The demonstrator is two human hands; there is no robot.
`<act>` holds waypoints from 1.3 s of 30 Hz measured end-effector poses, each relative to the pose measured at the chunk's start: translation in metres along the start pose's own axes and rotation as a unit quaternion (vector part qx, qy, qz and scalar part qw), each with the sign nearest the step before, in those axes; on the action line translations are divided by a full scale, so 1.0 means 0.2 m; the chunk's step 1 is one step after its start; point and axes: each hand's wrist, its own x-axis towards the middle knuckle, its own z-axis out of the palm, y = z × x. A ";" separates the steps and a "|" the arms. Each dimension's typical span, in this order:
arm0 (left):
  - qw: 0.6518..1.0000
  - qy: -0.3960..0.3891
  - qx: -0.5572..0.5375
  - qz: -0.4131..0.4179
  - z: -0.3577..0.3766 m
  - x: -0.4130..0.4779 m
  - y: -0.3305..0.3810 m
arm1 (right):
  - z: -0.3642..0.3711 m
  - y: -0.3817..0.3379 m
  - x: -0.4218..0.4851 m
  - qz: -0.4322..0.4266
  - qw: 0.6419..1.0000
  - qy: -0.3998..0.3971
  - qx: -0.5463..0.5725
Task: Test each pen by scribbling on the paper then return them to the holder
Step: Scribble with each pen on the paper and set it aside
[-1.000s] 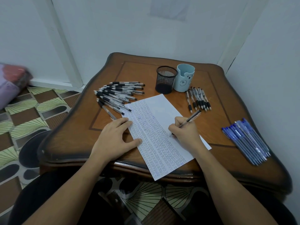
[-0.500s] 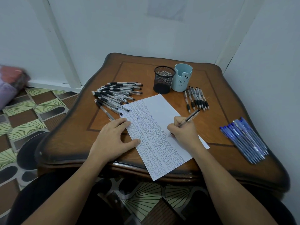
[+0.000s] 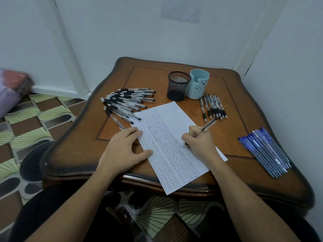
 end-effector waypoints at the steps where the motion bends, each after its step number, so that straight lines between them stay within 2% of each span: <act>1: 1.000 0.000 -0.001 0.000 0.00 0.00 0.00 | 0.00 0.01 0.00 0.000 1.000 -0.005 -0.005; 5: 1.000 -0.005 0.001 -0.003 0.00 0.00 0.00 | -0.01 0.01 0.02 0.018 1.000 0.015 0.020; 9: 1.000 -0.005 0.004 -0.006 0.00 0.00 -0.01 | -0.04 -0.02 0.05 0.074 0.990 0.061 0.100; 15: 1.000 -0.002 0.005 -0.001 0.00 0.00 -0.01 | -0.05 -0.09 0.04 0.117 0.967 0.078 0.212; 19: 1.000 -0.009 0.005 -0.004 0.00 -0.01 0.00 | -0.05 -0.10 0.04 0.129 0.976 0.067 0.161; 28: 1.000 -0.003 -0.002 -0.002 0.00 0.00 -0.01 | -0.05 -0.12 0.05 0.147 0.980 0.061 0.122; 32: 1.000 -0.008 0.001 -0.002 0.00 0.00 -0.01 | -0.10 -0.17 0.11 0.215 0.971 0.010 0.106; 35: 1.000 -0.004 -0.005 0.000 0.01 0.00 -0.01 | -0.17 -0.20 0.24 0.223 0.975 0.011 0.004; 39: 1.000 -0.008 -0.007 -0.004 0.00 0.00 -0.01 | -0.26 -0.20 0.45 0.173 0.966 0.070 -0.177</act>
